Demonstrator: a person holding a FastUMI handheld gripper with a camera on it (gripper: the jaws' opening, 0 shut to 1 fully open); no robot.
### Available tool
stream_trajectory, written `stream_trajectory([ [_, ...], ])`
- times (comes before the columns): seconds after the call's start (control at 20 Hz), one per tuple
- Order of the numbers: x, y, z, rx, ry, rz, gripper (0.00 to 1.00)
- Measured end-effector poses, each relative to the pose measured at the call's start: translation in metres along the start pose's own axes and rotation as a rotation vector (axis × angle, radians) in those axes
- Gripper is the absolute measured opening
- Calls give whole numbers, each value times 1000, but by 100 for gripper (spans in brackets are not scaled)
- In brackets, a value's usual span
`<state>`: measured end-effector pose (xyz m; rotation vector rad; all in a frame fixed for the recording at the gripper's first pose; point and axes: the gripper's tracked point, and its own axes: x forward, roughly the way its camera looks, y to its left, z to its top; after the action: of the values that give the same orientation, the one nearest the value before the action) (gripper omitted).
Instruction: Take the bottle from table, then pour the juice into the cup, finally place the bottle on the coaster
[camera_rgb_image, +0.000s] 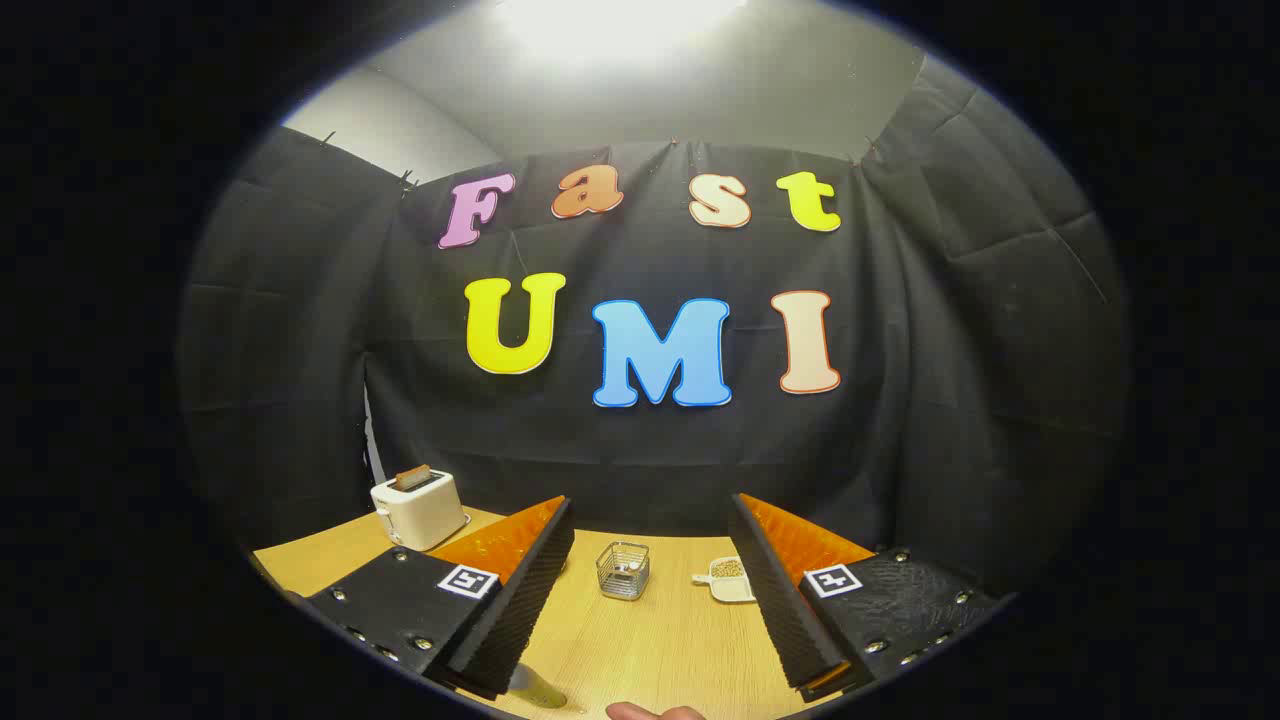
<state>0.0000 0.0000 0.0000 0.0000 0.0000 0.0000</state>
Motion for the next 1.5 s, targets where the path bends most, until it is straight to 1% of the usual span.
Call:
stream_trajectory([
  [0.15, 1, -4, 1, -8, 3, -10, 96],
  [0.45, 2, 5, 2, -11, 2, 8, 96],
  [0.65, -1, 7, 14, -9, -26, 11, 96],
  [0.75, -4, 11, 11, -4, -36, 20, 96],
  [0.9, -10, 25, -5, 27, -49, 65, 96],
  [1.05, -17, 35, -36, 71, -44, 96, 96],
  [1.25, -25, 43, -84, 87, -41, 99, 96],
  [1.35, -31, 56, -107, 103, -29, 116, 96],
  [1.5, -40, 73, -131, 91, -34, 111, 96],
])
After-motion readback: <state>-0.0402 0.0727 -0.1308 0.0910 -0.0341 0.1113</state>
